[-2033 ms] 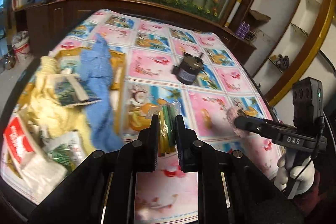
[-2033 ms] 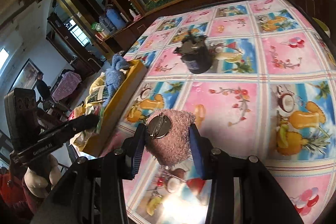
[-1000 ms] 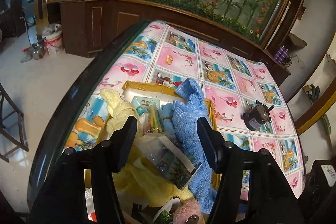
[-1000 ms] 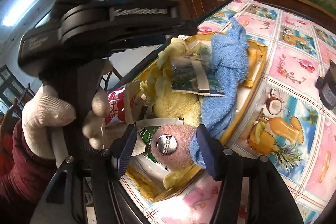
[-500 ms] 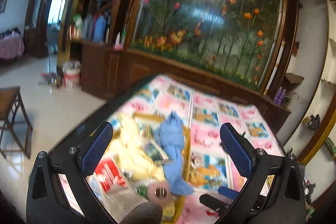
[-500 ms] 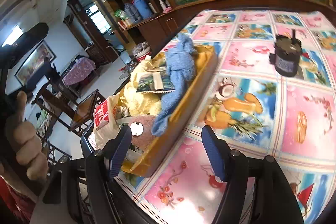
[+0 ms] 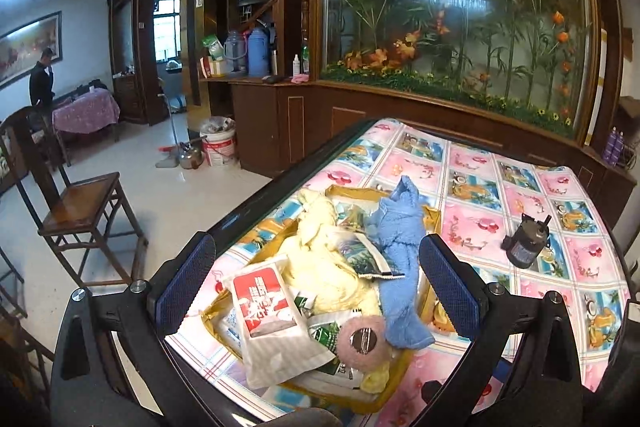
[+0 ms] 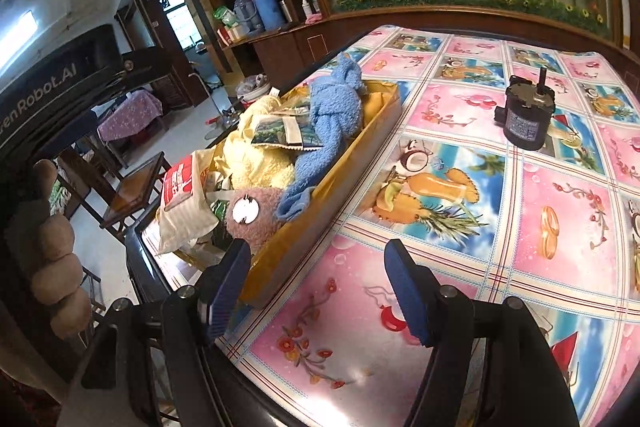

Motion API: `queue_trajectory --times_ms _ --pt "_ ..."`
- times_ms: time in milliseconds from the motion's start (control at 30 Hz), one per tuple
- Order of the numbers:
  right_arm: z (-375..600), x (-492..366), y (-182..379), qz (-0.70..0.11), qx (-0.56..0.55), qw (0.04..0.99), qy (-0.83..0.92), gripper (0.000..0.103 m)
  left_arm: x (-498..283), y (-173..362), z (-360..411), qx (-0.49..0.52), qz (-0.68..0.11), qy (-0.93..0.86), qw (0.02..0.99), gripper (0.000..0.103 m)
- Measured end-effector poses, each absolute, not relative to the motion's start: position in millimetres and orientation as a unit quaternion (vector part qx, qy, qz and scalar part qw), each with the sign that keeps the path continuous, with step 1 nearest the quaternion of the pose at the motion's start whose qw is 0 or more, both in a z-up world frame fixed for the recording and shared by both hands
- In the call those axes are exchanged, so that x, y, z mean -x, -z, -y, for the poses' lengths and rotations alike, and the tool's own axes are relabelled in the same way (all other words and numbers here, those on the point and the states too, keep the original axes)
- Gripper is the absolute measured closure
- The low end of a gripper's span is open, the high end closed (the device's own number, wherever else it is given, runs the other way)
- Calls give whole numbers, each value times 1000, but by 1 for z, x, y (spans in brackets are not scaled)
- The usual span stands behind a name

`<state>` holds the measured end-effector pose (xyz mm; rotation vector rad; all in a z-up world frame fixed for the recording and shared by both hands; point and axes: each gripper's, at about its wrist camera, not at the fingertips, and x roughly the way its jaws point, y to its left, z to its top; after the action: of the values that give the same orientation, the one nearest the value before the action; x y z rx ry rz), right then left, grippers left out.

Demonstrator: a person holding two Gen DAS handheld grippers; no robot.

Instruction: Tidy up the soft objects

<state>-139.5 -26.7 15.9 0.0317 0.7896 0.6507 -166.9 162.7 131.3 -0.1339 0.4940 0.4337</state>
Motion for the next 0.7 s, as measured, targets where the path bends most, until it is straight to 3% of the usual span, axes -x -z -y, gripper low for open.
queue_trajectory --times_ms 700 --pt "-6 154 -2 -383 52 867 -313 33 158 -113 -164 64 -285 -218 931 0"
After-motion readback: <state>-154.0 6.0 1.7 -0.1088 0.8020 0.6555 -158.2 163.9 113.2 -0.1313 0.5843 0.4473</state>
